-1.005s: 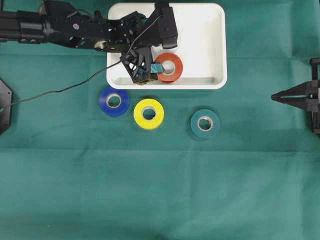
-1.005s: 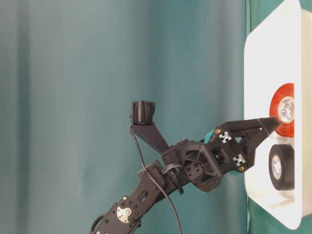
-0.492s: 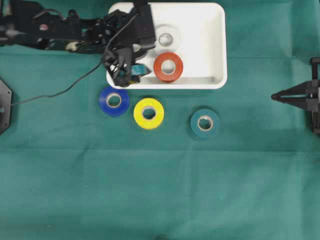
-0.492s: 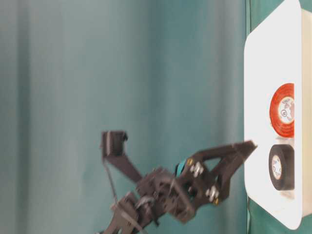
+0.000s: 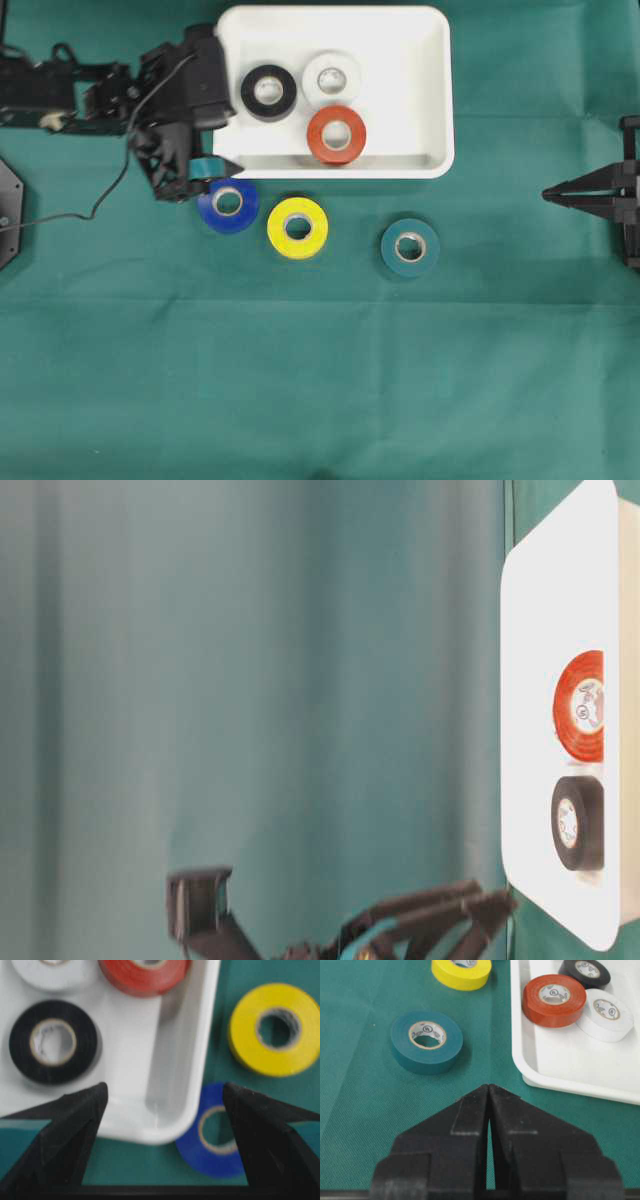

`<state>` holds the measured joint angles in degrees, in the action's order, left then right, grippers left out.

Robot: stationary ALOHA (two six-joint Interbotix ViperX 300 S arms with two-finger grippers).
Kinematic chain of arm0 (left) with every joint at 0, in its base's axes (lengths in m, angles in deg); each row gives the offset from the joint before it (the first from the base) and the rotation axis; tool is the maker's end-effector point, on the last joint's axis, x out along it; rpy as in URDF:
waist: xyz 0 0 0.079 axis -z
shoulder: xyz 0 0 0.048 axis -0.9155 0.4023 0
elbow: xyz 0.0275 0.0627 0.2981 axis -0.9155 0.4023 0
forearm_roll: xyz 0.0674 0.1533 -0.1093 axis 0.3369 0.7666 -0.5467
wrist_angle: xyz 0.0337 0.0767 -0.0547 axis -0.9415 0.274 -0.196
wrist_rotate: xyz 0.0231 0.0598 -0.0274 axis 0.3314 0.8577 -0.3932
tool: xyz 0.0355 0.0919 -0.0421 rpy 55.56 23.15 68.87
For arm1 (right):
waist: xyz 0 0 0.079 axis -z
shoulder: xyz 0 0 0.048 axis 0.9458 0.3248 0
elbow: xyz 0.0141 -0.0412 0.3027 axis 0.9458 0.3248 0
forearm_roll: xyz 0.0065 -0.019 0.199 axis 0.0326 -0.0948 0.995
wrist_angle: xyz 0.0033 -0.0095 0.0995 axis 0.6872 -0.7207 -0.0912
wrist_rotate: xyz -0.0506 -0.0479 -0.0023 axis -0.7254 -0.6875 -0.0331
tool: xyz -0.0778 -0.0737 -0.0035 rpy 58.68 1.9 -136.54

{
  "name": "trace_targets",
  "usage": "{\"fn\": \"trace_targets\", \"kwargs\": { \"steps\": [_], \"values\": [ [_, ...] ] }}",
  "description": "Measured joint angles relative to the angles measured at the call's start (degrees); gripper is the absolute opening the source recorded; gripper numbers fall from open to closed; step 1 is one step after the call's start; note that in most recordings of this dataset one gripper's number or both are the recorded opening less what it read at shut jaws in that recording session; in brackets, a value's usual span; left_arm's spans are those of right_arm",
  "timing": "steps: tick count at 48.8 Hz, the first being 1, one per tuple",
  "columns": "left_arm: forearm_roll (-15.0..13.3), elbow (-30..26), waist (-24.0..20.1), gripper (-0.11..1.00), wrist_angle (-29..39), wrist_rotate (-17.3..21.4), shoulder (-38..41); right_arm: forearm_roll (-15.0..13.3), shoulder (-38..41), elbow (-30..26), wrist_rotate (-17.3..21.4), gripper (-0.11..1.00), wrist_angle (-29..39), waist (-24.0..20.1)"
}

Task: Put the tape into the white case with the left arm.
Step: 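Open the left gripper and retract it to the left edge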

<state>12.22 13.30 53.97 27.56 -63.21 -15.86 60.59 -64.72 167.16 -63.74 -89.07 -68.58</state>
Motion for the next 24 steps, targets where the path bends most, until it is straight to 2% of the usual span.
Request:
{"fn": "trace_targets", "kwargs": {
  "steps": [24],
  "values": [
    [0.0, 12.66, 0.97, 0.94, -2.02, -0.79, -16.35, 0.0, 0.09, 0.0, 0.09, -0.09, 0.0, 0.0]
  ]
}}
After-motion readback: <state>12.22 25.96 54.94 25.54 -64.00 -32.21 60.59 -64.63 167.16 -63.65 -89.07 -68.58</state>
